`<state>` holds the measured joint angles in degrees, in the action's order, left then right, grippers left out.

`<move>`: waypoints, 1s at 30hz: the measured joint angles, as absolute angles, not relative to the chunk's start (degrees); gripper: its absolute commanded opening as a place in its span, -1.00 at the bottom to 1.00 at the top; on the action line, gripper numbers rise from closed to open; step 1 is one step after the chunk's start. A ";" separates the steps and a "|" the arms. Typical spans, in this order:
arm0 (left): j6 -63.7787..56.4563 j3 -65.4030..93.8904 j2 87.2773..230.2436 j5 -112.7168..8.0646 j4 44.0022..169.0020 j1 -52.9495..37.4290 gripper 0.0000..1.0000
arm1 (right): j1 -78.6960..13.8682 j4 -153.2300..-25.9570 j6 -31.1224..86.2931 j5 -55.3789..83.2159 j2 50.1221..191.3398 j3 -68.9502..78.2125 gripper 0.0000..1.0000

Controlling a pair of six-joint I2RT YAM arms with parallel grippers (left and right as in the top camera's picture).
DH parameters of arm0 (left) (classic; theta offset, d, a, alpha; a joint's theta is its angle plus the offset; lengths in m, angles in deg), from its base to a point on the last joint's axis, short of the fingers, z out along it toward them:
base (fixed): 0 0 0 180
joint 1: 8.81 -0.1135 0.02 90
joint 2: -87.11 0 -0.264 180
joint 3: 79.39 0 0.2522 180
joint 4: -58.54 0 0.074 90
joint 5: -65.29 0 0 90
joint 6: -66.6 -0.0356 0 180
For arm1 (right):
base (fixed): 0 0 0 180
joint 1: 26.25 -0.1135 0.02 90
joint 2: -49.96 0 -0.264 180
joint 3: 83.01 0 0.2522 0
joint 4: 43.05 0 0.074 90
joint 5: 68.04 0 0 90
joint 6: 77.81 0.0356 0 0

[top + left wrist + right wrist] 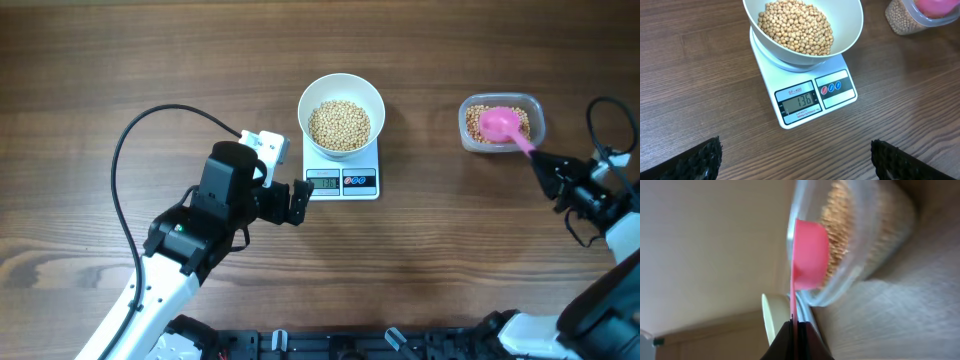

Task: Scoop item into bowl and weigh 150g on scale

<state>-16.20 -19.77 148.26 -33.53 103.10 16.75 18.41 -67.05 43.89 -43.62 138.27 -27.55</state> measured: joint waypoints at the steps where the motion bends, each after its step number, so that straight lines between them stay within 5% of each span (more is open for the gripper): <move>1: -16.20 -19.77 148.28 -33.53 103.10 16.75 1.00 | 18.41 -67.07 43.93 -43.60 135.47 -27.55 -0.91; 14: -16.20 -19.77 148.26 -33.53 103.10 16.75 1.00 | 16.14 -81.63 41.14 -33.17 119.78 -22.92 -0.91; 30: -16.22 -19.77 148.26 -33.51 103.10 16.75 1.00 | 3.27 -122.30 14.34 -4.74 126.49 13.19 -0.92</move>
<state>-16.22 -19.77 148.26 -33.51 103.10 16.75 3.27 -122.30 14.34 -4.74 126.49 13.19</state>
